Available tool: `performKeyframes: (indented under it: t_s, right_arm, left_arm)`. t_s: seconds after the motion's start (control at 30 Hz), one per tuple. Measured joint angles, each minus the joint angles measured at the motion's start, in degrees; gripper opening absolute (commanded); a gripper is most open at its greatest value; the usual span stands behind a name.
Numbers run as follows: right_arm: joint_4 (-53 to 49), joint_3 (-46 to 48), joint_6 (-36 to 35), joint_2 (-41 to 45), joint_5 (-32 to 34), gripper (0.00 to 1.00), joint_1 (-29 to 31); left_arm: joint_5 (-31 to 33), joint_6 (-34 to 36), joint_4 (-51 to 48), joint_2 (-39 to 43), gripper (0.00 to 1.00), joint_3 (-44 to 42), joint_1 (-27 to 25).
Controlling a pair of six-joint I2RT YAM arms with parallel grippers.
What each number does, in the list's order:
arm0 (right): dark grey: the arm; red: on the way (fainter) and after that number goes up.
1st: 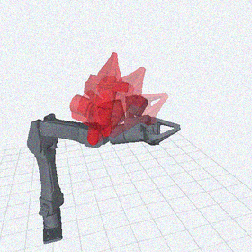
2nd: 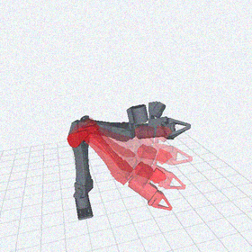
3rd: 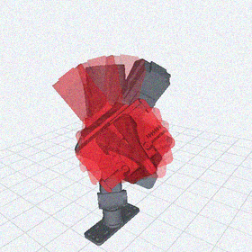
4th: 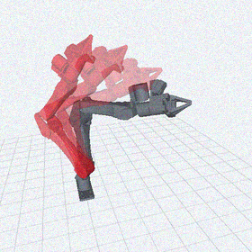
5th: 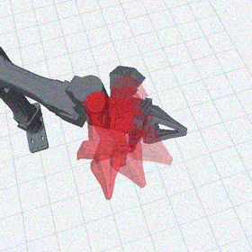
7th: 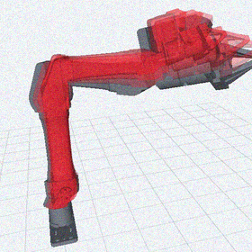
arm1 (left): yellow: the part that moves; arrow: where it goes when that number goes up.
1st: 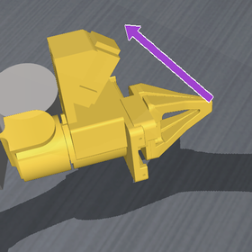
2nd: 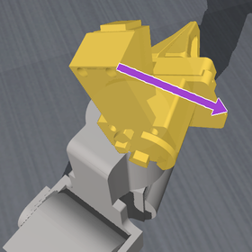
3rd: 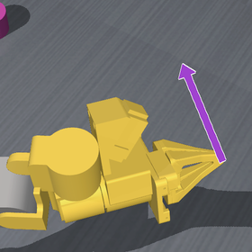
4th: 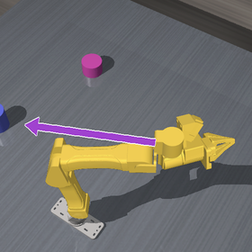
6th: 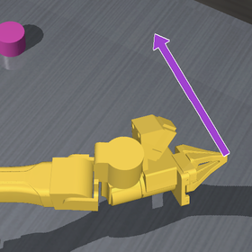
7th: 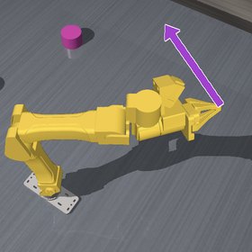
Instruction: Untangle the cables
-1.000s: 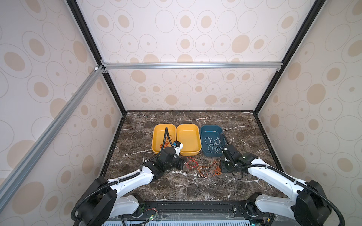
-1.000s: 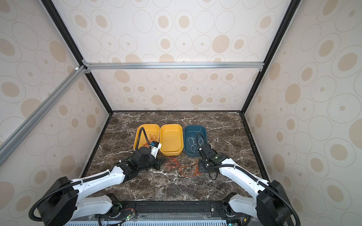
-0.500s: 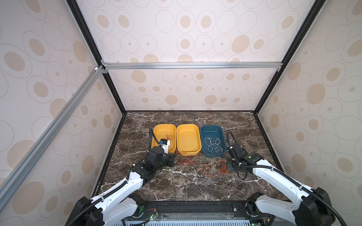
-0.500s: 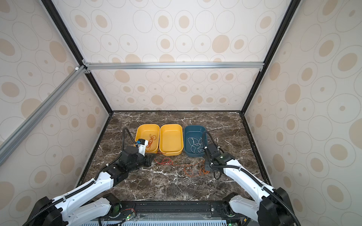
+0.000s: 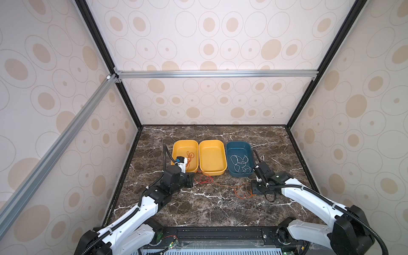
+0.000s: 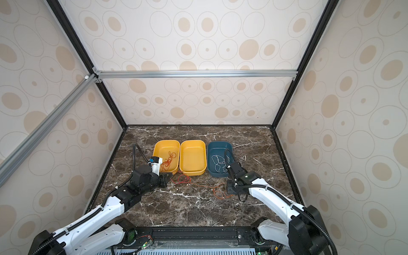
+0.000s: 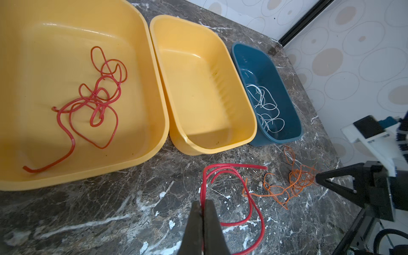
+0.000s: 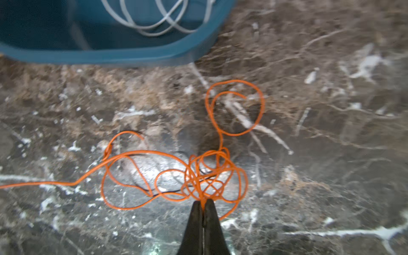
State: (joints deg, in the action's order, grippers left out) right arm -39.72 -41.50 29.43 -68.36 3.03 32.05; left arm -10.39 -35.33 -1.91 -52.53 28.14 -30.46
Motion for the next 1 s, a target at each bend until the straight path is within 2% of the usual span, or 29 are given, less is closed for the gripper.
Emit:
performKeyframes:
  t_s: [0.17, 0.33, 0.37, 0.43, 0.57, 0.8, 1.0]
  right_arm:
    - [4.3, -2.7, -1.7, -6.0, -4.9, 0.06, 7.8]
    - [8.8, -5.7, -2.8, -10.4, -8.3, 0.14, 13.4]
    - [10.0, -5.9, -3.0, -10.6, -9.4, 0.19, 14.0]
    - [12.0, -5.9, -3.7, -10.7, -11.7, 0.35, 14.5]
    - [14.4, -6.0, -5.0, -10.6, -15.3, 0.47, 14.6]
    - [15.3, -6.0, -6.8, -7.7, -18.5, 0.50, 14.6]
    - [22.0, -6.0, -5.9, -7.9, -23.0, 0.49, 14.6]
  left_arm:
    - [-0.5, -0.8, 0.0, 0.5, 0.00, 0.6, 0.0]
    - [-0.6, -1.4, 0.0, 1.2, 0.00, 1.1, 0.1]
    - [-0.6, -1.5, 0.0, 1.4, 0.00, 1.2, 0.1]
    - [-0.6, -1.7, 0.1, 1.9, 0.00, 1.5, 0.1]
    - [-0.6, -2.1, 0.1, 2.2, 0.00, 2.3, 0.1]
    - [-1.2, -3.0, 0.7, 2.4, 0.00, 2.9, 0.2]
    - [-2.6, -4.6, 2.0, 3.0, 0.00, 3.0, 0.2]
